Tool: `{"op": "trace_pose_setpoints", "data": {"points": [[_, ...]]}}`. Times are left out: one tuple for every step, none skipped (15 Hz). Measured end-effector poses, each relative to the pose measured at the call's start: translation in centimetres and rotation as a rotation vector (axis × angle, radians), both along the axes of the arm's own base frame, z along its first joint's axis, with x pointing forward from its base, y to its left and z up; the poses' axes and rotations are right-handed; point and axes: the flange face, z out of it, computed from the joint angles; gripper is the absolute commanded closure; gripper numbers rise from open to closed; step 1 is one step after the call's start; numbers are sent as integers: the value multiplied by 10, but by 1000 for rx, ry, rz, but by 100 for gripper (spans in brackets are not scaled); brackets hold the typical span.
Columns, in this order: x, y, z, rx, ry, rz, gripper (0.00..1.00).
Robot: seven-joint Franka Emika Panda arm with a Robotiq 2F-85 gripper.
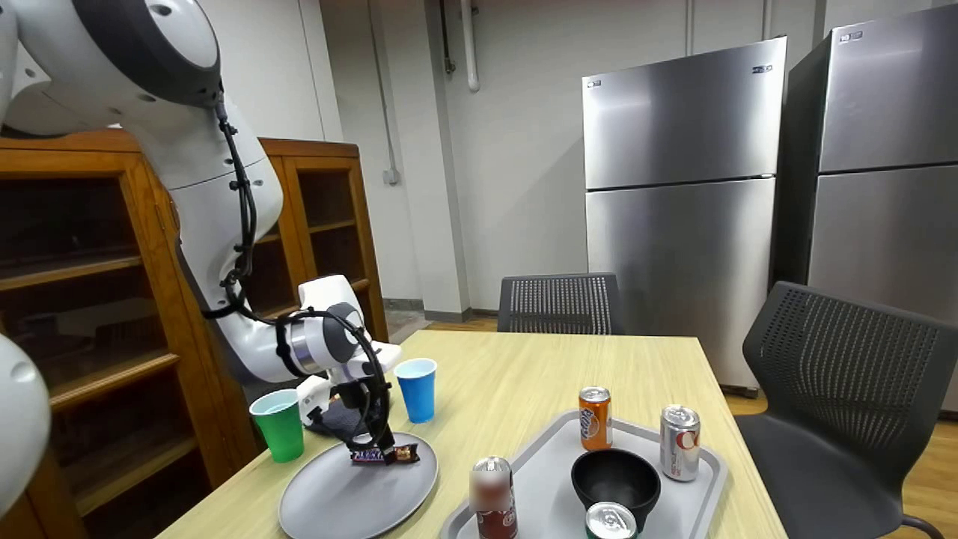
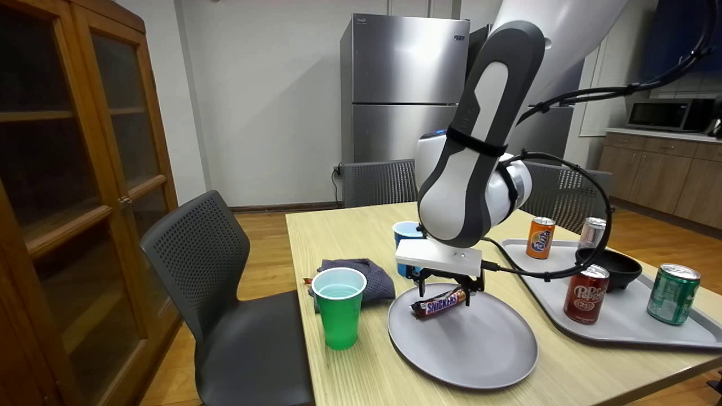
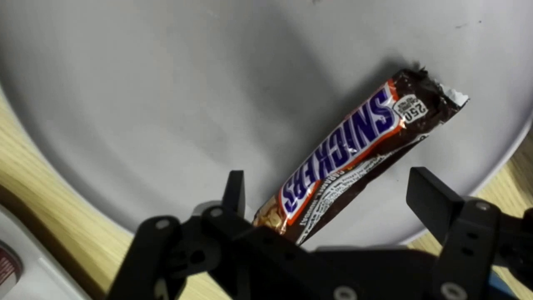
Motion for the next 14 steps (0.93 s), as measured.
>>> {"op": "trace_pose_setpoints", "data": {"points": [[1, 0, -1, 1, 0, -5, 0], [1, 0, -2, 2, 0, -10, 0], [2, -1, -3, 3, 1, -15, 0], [2, -1, -4, 4, 1, -19, 5], [3, -1, -5, 4, 1, -22, 28], [3, -1, -6, 5, 1, -26, 29], [4, -1, -7, 5, 1, -28, 32], [4, -1, -7, 6, 1, -30, 39], [4, -1, -8, 6, 1, -32, 48], [5, -1, -8, 6, 1, -33, 55], [5, -1, -9, 6, 1, -33, 64], [5, -1, -9, 5, 2, -33, 71], [6, -1, -9, 6, -1, -33, 80], [7, -1, -8, 7, -3, -33, 86]]}}
